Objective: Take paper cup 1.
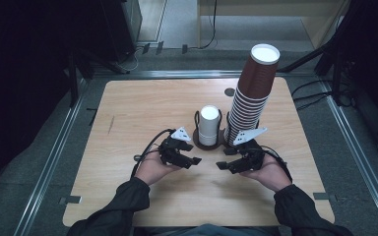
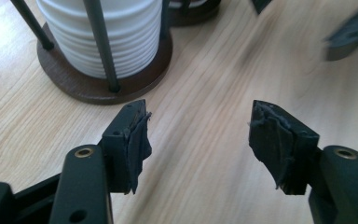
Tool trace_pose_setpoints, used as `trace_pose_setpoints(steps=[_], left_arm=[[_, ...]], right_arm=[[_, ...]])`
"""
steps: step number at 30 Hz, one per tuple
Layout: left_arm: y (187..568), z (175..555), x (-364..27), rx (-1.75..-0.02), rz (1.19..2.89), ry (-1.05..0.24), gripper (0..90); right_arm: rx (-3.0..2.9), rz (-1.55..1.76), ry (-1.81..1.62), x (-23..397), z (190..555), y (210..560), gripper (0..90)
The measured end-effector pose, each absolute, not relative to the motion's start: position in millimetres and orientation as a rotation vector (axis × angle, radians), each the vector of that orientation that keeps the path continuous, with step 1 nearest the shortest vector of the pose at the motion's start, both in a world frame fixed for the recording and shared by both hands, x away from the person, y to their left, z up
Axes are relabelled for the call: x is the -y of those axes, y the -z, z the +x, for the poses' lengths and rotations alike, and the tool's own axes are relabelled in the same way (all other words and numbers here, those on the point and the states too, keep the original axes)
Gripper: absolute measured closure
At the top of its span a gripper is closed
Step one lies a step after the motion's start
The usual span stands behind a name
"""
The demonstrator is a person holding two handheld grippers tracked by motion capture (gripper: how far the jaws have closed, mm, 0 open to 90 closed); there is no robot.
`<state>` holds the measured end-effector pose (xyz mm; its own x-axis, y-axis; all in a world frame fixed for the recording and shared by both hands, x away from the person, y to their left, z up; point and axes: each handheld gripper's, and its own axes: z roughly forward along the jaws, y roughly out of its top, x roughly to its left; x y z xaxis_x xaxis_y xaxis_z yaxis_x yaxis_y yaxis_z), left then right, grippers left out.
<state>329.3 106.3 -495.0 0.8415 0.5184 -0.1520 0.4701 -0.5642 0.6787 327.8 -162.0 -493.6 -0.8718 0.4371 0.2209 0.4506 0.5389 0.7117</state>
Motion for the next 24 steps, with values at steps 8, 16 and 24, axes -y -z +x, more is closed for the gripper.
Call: trace_pose_setpoints(steps=[8,16,24], left_arm=[[491,329,-114,-0.685,2.277,-0.098,38.8],[492,331,-117,-0.711,2.273,-0.096,36.5],[487,332,-119,-0.716,2.249,-0.127,36.3]], right_arm=[[2.758,-0.807,1.272,160,329,495,46.6],[2.748,-0.868,1.287,163,331,496,58.9],[2.742,-0.923,1.301,161,329,494,72.4]])
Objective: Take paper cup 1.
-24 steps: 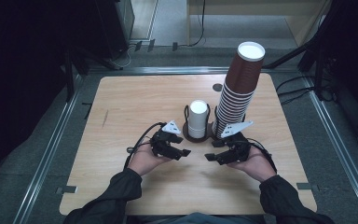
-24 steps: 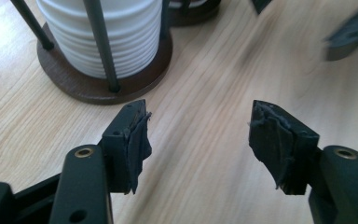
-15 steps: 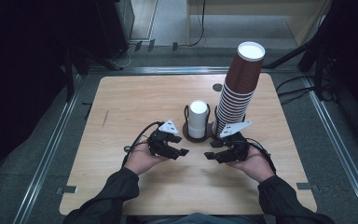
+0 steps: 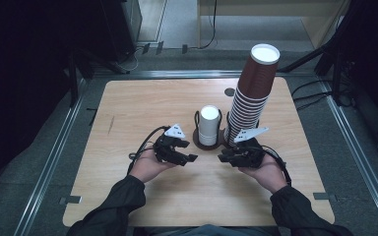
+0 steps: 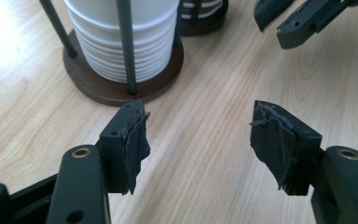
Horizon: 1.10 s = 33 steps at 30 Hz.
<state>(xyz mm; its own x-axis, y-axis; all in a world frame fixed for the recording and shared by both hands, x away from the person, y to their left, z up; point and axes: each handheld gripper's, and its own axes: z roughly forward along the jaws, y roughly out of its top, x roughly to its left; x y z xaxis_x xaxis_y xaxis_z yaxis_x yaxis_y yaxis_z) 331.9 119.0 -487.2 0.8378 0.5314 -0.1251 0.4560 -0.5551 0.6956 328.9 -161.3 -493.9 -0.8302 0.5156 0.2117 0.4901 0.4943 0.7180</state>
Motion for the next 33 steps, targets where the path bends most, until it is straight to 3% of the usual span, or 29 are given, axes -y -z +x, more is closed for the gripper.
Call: trace_pose_setpoints(steps=[13,21,33], left_arm=[[469,342,-127,-0.755,2.176,-0.146,29.6],[455,357,-123,-0.715,2.166,-0.129,17.0],[432,382,-107,-0.666,2.179,-0.123,15.5]], right_arm=[[-2.642,0.898,-1.204,142,322,493,90.0],[-2.579,0.884,-1.185,135,324,491,90.0],[-2.47,1.003,-1.193,120,334,498,90.0]])
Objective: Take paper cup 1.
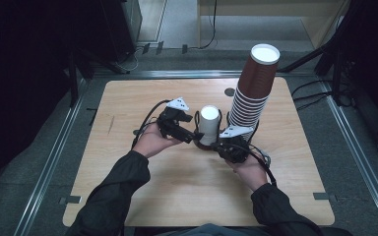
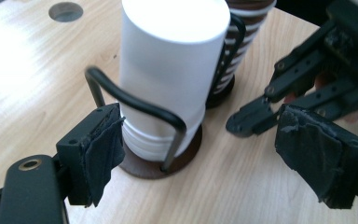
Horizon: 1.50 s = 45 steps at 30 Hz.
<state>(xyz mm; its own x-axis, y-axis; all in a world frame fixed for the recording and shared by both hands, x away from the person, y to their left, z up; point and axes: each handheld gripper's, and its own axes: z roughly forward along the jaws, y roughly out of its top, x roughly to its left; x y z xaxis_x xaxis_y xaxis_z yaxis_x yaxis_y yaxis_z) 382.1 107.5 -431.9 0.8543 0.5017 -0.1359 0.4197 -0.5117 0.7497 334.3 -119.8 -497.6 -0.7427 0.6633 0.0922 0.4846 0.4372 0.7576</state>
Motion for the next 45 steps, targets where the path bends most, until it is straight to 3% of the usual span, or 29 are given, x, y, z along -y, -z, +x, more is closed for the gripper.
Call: trace_pose_setpoints(steps=[12,28,34,45], left_arm=[[417,410,-88,-0.632,2.22,-0.126,16.8],[422,420,-67,-0.587,2.273,-0.154,17.3],[419,421,-69,-0.592,2.251,-0.186,30.7],[415,419,-69,-0.589,2.265,-0.236,33.9]], right_arm=[[-2.4,1.077,-1.191,108,343,503,90.0],[-2.398,1.114,-1.197,105,350,508,90.0],[-2.398,1.107,-1.196,104,349,509,90.0],[-2.393,1.108,-1.196,103,351,510,90.0]])
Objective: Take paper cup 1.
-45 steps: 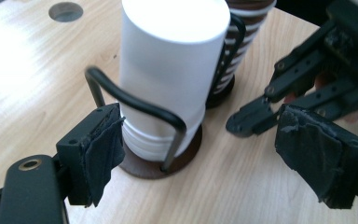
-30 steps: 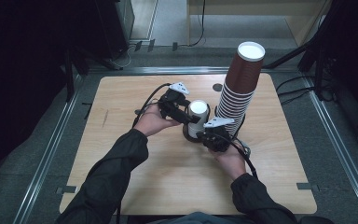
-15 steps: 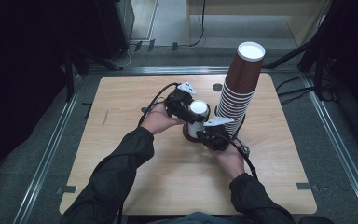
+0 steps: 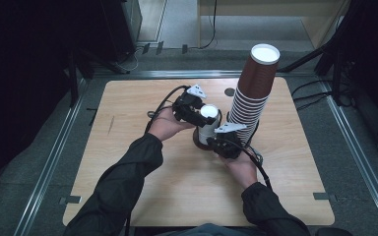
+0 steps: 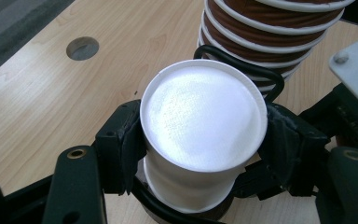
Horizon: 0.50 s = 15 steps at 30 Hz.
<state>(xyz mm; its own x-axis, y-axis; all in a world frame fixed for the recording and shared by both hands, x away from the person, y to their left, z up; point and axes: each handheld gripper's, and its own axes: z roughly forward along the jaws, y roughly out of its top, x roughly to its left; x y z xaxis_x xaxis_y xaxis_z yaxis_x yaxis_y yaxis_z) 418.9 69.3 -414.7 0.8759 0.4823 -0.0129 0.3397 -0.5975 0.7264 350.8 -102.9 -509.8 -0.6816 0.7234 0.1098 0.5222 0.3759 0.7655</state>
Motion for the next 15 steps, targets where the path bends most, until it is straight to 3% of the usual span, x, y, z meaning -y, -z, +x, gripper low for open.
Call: trace_pose_setpoints(steps=[15], left_arm=[[392,416,-74,-0.583,2.223,-0.264,34.5]], right_arm=[[-2.416,1.089,-1.206,103,349,508,89.8]])
